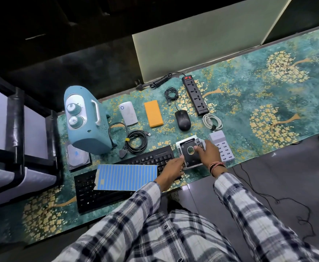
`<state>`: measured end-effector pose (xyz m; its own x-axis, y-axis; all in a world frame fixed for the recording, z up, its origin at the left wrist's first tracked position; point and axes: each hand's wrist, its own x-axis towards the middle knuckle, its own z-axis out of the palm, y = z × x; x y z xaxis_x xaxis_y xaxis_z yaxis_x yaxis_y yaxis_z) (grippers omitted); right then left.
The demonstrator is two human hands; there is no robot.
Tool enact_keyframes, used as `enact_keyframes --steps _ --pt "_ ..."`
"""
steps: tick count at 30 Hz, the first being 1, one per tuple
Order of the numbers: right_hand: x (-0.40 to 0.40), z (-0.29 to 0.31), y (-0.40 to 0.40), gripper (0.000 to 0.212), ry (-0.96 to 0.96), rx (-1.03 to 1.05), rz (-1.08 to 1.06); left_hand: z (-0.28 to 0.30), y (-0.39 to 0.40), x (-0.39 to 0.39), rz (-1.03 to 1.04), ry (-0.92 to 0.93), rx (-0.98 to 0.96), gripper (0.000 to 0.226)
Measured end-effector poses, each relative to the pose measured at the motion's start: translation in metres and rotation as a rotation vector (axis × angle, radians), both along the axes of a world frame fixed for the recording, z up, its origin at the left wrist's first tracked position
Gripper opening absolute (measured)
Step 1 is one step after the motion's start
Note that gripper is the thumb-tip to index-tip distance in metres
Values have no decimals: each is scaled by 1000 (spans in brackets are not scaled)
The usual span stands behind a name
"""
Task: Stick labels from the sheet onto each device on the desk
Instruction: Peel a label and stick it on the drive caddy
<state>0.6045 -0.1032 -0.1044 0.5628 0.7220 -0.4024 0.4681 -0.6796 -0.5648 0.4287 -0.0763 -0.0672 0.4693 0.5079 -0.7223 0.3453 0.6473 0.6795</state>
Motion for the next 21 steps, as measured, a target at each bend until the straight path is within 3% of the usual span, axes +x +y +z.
enact_keyframes --steps 7,11,15,18,21 --pt "-12 1 17 50 -212 -184 139 -7 -1 2 -1 20 -36 62" --pt "-14 -1 15 52 -260 -275 146 -8 2 2 -19 34 -48 26" --pt "-13 -4 12 52 -291 -336 172 -14 1 1 0 42 -32 61" --pt "-13 -7 11 48 -320 -337 159 -13 1 0 10 34 -13 50" --pt "-18 -7 11 44 -354 -315 141 -17 0 -1 35 18 -39 59"
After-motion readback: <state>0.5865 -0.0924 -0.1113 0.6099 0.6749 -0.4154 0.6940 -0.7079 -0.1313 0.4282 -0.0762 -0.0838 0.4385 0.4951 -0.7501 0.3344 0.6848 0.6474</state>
